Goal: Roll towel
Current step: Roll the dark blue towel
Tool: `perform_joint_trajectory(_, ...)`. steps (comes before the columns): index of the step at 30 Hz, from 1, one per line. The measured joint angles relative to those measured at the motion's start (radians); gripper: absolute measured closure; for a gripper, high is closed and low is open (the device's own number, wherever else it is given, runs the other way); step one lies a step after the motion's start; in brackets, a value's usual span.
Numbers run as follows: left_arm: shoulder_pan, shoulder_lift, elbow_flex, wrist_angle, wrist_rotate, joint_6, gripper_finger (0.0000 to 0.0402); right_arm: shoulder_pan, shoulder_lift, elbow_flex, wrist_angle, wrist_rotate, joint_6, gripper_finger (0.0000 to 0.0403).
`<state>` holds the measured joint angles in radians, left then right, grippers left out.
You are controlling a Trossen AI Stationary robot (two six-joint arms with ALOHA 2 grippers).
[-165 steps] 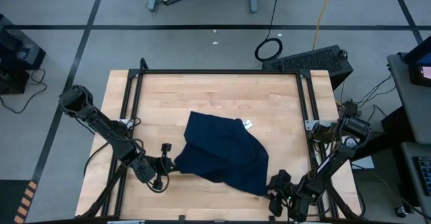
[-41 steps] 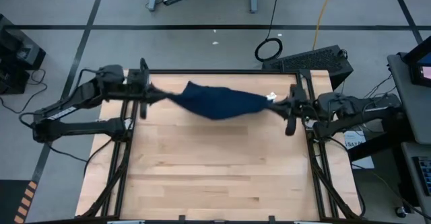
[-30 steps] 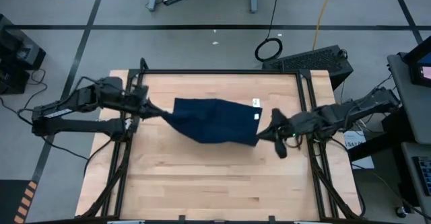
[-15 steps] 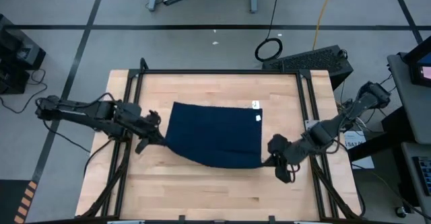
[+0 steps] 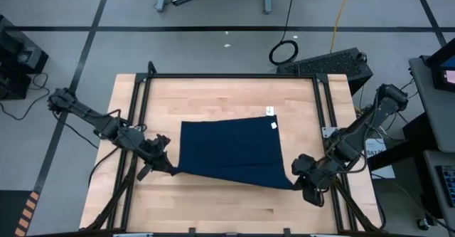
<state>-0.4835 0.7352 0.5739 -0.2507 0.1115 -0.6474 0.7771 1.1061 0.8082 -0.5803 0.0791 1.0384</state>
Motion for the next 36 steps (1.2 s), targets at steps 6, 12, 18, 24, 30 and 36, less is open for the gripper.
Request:
perform_joint_trajectory(6, -0.045, 0.042, 0.0, -0.179, -0.093, -0.001, 0.0395, -0.005, 0.0, 0.0, -0.003, 0.171, -0.022, 0.0403)
perform_joint_trajectory(12, -0.083, 0.097, 0.0, -0.334, -0.251, -0.054, 0.0395, -0.005, 0.006, 0.0, -0.045, 0.406, -0.056, 0.0403)
perform_joint_trajectory(18, -0.119, 0.158, 0.0, -0.325, -0.446, -0.08, 0.0395, -0.006, 0.093, 0.0, -0.087, 0.635, -0.059, 0.0403)
perform_joint_trajectory(24, -0.126, 0.242, 0.0, -0.326, -0.554, -0.104, 0.0395, -0.018, 0.236, 0.0, -0.137, 0.711, -0.014, 0.0403)
perform_joint_trajectory(30, -0.144, 0.314, 0.0, -0.326, -0.551, -0.104, 0.0395, -0.024, 0.388, 0.0, -0.14, 0.707, -0.054, 0.0403)
perform_joint_trajectory(36, -0.154, 0.33, 0.0, -0.317, -0.548, -0.133, 0.0395, -0.052, 0.466, 0.0, -0.14, 0.705, -0.021, 0.0403)
